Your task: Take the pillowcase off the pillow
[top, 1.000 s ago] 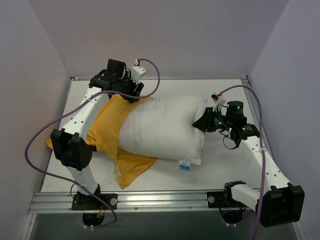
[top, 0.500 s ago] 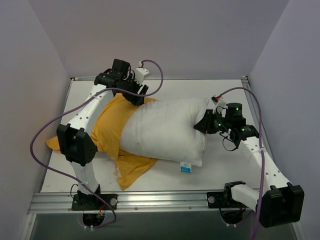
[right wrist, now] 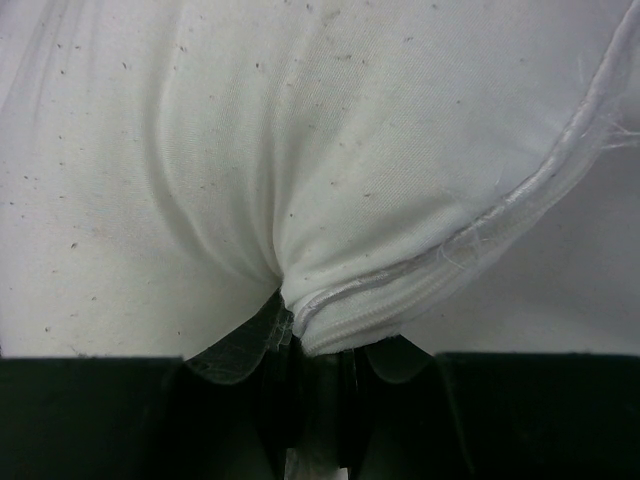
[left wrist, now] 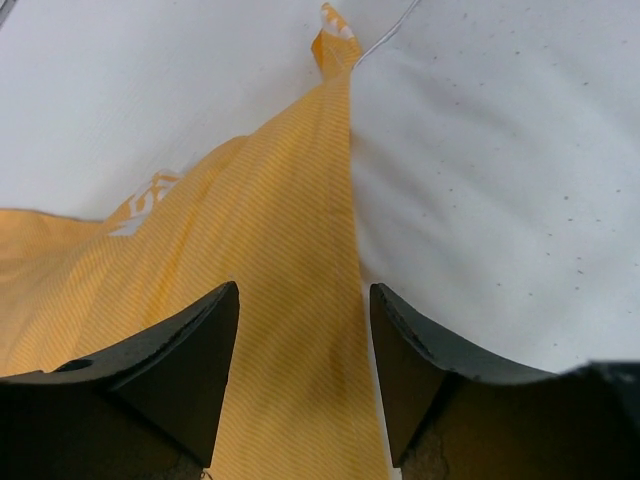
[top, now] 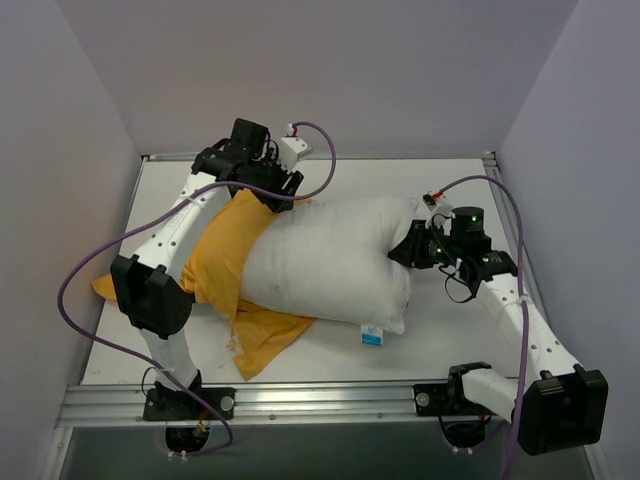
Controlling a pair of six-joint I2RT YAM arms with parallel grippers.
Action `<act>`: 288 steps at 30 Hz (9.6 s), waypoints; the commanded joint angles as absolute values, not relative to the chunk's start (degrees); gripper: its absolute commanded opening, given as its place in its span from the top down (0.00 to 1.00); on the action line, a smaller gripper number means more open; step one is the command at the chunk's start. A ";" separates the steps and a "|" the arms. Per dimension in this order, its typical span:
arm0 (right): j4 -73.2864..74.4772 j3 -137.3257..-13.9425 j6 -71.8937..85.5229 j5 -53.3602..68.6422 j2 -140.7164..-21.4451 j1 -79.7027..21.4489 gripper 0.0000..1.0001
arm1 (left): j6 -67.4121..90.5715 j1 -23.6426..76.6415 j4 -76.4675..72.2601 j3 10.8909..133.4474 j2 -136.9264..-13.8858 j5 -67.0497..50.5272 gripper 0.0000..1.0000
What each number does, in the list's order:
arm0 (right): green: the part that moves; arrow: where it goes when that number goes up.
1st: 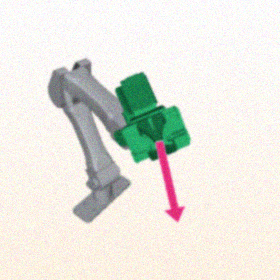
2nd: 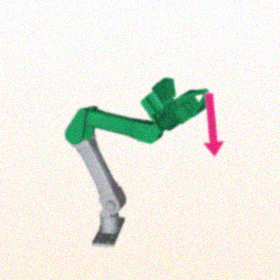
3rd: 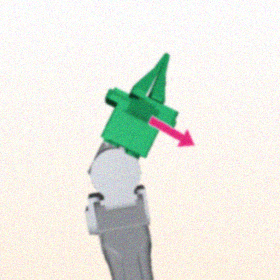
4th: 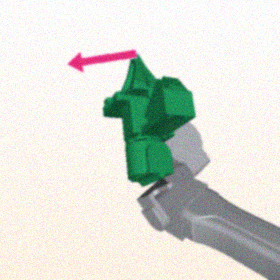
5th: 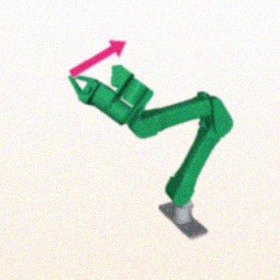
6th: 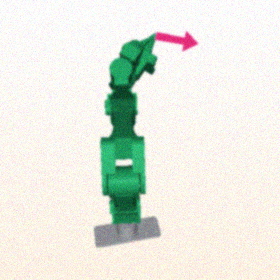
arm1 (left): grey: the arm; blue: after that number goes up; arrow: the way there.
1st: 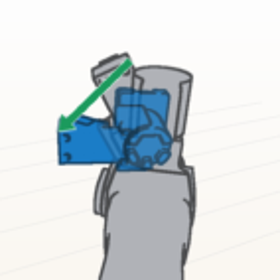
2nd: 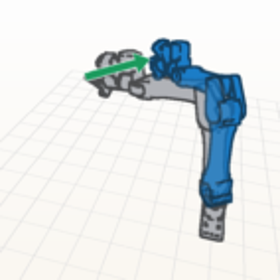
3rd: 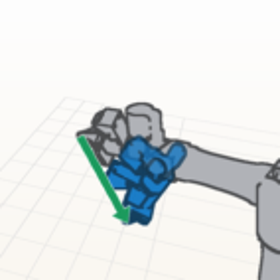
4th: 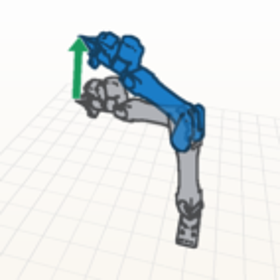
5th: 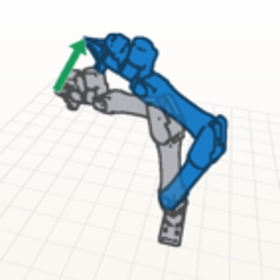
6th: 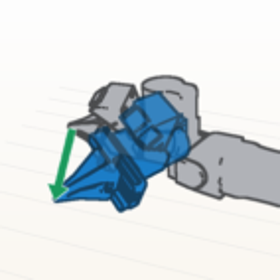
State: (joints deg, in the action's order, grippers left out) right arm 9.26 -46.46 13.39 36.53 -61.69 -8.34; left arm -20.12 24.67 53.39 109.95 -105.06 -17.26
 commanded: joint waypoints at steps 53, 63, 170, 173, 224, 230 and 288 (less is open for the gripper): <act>23.37 -52.90 9.94 24.99 -54.48 8.10 0.68 | -19.16 0.08 34.29 95.66 -106.89 -11.59 0.98; 27.34 -72.67 5.72 15.29 -64.85 -10.52 0.08 | -16.09 8.70 33.22 92.19 -99.32 -19.24 0.98; 11.51 -81.03 -31.83 12.40 -112.84 -44.39 0.01 | -14.50 -4.03 61.43 108.30 -93.62 -17.58 0.06; 14.41 -82.44 -24.72 11.25 -116.89 -43.60 0.09 | -19.15 -5.54 62.14 97.15 -88.09 -13.72 0.06; -5.54 -51.86 25.05 17.14 -86.75 -36.12 1.00 | -22.24 26.88 38.33 65.21 -79.53 -8.01 0.06; -6.50 -50.89 26.19 14.42 -86.40 -36.12 1.00 | -18.28 31.03 29.90 61.18 -82.09 -5.88 0.06; 24.96 -61.17 1.58 4.31 -68.55 2.29 1.00 | -22.41 -16.88 19.78 79.81 -88.25 -7.73 0.98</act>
State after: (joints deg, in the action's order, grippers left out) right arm 24.18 -59.70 2.39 13.23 -69.82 0.78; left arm -20.58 -17.76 23.83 79.53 -91.33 -8.29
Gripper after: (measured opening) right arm 0.110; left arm 0.047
